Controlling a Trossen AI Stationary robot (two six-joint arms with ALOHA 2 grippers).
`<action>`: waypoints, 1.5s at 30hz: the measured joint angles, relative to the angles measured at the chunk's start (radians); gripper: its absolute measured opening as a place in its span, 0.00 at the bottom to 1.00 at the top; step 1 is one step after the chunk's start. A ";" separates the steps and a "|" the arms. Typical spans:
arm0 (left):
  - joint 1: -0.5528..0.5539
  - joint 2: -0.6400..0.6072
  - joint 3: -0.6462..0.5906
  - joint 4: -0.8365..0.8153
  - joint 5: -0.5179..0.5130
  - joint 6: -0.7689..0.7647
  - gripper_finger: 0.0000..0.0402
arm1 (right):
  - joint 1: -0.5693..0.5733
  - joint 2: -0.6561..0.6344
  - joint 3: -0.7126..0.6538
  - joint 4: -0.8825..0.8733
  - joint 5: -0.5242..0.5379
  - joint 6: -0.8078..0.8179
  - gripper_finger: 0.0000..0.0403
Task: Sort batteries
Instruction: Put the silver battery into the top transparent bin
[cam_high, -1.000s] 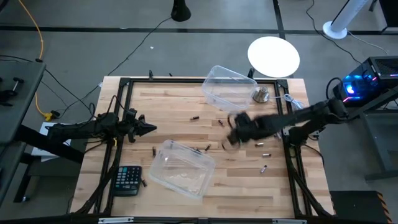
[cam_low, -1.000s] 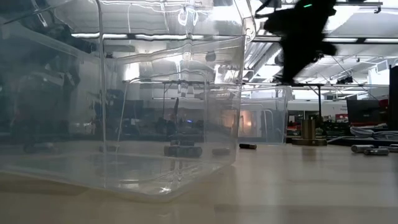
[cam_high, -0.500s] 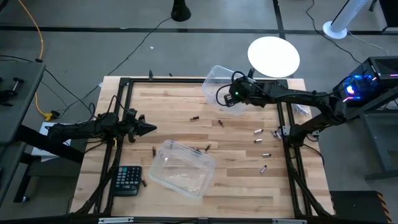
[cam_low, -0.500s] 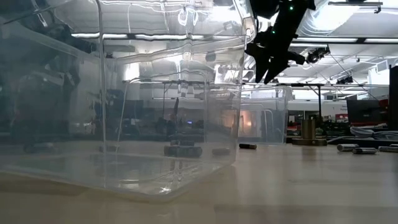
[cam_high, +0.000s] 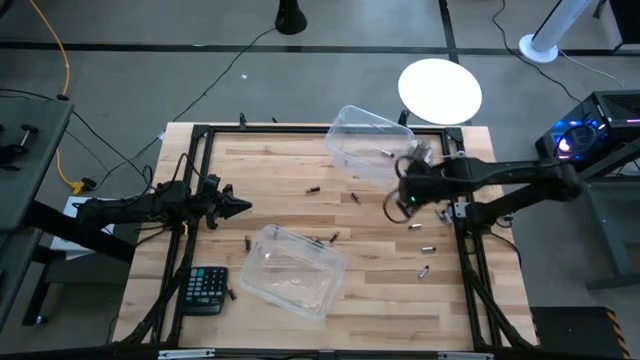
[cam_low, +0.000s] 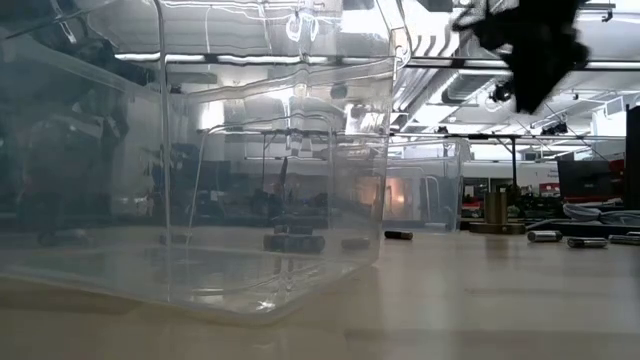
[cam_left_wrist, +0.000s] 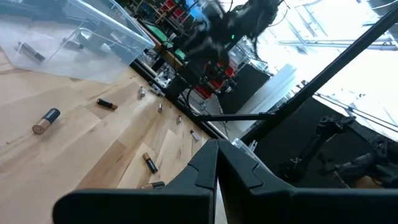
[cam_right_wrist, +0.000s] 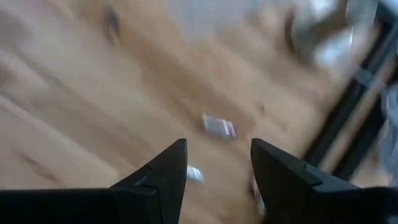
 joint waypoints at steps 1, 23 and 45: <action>0.000 0.000 0.000 0.000 0.000 0.000 0.00 | 0.005 -0.008 -0.036 -0.005 -0.028 0.019 0.43; 0.000 0.000 0.000 0.000 0.000 0.000 0.00 | -0.426 -0.013 -0.589 0.667 -0.182 0.454 0.39; 0.000 0.000 0.000 0.000 0.000 0.000 0.00 | -0.383 -0.013 -0.674 0.849 -0.177 0.660 0.35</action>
